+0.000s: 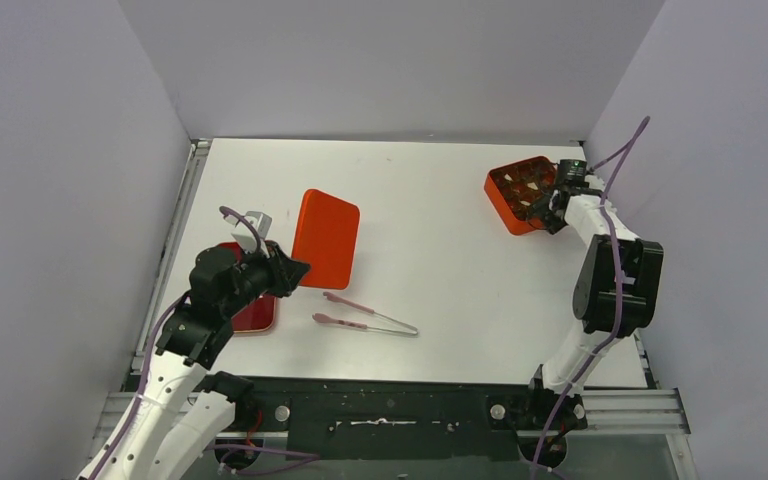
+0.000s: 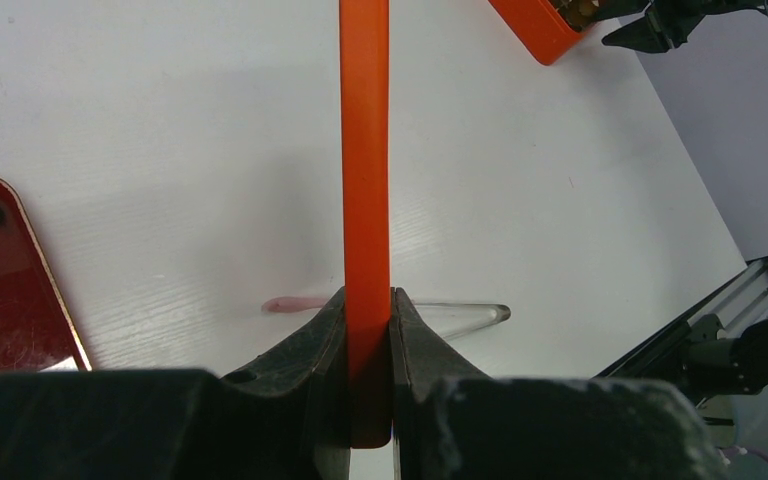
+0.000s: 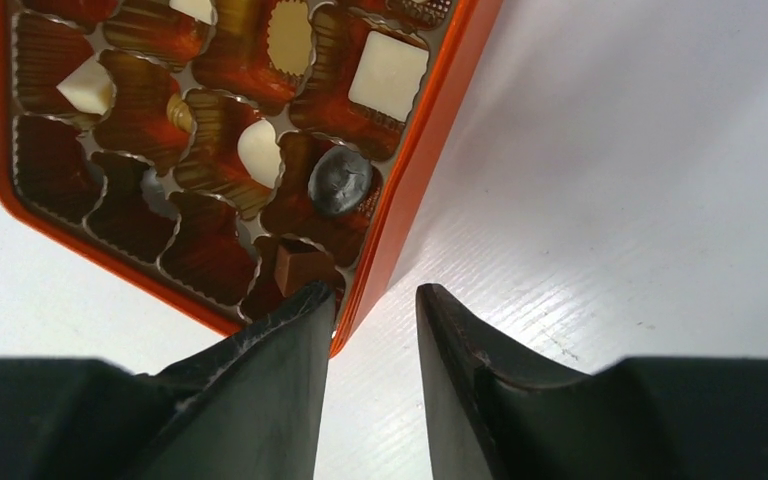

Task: Pack the chocolate
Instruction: Close the box lid on the packing box.

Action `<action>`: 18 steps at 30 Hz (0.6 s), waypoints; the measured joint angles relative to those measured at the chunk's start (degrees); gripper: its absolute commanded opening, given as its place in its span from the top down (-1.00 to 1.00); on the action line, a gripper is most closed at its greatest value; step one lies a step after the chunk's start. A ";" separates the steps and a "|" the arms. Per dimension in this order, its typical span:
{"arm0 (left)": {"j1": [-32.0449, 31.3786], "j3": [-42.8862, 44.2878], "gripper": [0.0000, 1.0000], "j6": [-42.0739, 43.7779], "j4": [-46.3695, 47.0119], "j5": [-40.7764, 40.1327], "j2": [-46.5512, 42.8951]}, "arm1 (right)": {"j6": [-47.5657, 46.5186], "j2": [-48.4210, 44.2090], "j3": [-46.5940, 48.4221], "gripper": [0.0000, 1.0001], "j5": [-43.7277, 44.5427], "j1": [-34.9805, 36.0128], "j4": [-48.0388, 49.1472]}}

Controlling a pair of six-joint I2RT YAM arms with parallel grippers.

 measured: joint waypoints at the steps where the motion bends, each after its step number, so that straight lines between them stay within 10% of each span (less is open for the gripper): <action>1: 0.00 0.00 1.00 -0.04 0.00 0.00 0.04 | 0.02 0.35 0.07 0.37 -0.07 0.00 0.07; 18: 0.00 0.00 1.00 -1.60 1.68 0.76 5.07 | -8.83 3.23 2.23 0.70 1.14 6.08 -1.31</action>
